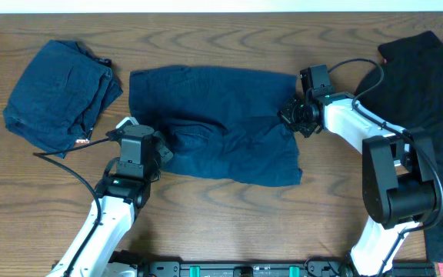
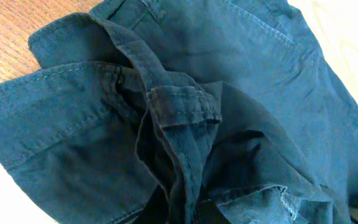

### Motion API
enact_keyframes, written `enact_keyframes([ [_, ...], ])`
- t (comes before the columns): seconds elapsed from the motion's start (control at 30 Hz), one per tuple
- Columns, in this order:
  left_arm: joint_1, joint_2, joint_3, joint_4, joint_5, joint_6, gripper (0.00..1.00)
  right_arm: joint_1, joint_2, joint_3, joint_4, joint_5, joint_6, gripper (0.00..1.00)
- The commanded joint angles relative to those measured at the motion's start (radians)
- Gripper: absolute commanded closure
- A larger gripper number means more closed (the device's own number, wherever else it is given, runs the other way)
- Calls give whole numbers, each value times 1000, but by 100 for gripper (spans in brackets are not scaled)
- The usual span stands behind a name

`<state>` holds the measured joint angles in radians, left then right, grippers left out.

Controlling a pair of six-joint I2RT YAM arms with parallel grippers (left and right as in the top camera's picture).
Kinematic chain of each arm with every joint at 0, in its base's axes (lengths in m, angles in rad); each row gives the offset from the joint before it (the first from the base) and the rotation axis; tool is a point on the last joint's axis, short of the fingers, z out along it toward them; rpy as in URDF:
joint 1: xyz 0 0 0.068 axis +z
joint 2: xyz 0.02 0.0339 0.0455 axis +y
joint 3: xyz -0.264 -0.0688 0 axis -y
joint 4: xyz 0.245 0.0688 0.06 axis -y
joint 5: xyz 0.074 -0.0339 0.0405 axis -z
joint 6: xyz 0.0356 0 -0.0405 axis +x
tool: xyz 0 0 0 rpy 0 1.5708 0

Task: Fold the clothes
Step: 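Release the fold and move the right gripper to the shorts' right end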

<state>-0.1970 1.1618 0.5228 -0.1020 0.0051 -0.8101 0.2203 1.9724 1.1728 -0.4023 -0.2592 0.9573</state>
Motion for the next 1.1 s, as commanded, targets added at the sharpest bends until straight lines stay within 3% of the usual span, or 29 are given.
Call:
enact_keyframes([
  [0.0, 2, -8, 10, -6, 14, 16, 94, 8, 16, 3, -31, 1, -4, 98],
  [0.2, 2, -8, 10, -6, 14, 16, 94, -19, 14, 3, -129, -13, -7, 88],
  [0.47, 2, -8, 10, -10, 14, 16, 94, -31, 14, 3, -139, -124, -50, 74],
  [0.83, 2, -8, 10, -14, 14, 16, 94, -57, -51, 4, -189, -103, -57, 75],
  [1.07, 2, -8, 10, -14, 14, 16, 94, -55, -95, 4, -201, -89, -121, 96],
])
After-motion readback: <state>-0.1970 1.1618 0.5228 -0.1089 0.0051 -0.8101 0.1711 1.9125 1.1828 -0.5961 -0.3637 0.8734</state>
